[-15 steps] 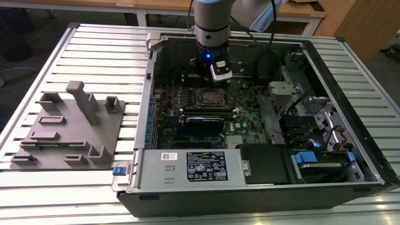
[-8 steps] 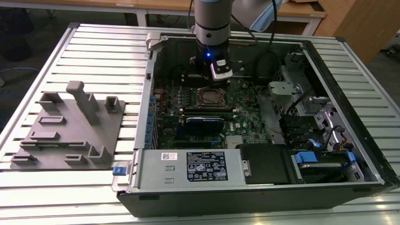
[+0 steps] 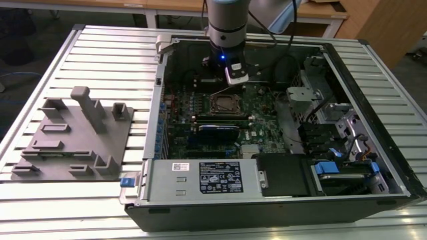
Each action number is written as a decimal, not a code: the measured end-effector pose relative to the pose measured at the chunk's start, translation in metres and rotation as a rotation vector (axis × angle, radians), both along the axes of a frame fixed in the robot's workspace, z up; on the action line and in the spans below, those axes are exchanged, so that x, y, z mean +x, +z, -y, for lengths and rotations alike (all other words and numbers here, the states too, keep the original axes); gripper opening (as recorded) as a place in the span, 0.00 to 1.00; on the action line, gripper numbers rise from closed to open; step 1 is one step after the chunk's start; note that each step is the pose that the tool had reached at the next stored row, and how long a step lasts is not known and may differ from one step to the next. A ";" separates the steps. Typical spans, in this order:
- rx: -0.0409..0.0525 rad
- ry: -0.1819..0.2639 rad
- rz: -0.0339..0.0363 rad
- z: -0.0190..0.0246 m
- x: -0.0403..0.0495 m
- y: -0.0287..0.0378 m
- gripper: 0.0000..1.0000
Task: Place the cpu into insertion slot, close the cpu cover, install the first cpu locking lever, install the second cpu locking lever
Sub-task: 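Install the first cpu locking lever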
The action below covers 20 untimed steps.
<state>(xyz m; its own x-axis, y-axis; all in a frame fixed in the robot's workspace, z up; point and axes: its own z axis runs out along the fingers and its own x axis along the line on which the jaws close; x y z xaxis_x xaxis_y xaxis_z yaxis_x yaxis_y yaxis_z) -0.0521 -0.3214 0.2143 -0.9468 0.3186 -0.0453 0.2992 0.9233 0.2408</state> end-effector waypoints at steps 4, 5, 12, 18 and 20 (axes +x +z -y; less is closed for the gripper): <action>0.0290 0.000 0.0007 0.0053 -0.0005 0.0001 0.10; 0.0353 0.000 0.0008 0.0062 -0.0005 0.0004 0.10; 0.0752 0.000 0.0025 0.0112 -0.0017 0.0050 0.10; 0.0886 0.001 0.0188 0.0143 -0.0112 0.0049 0.10; 0.0897 0.001 0.0217 0.0155 -0.0131 0.0049 0.10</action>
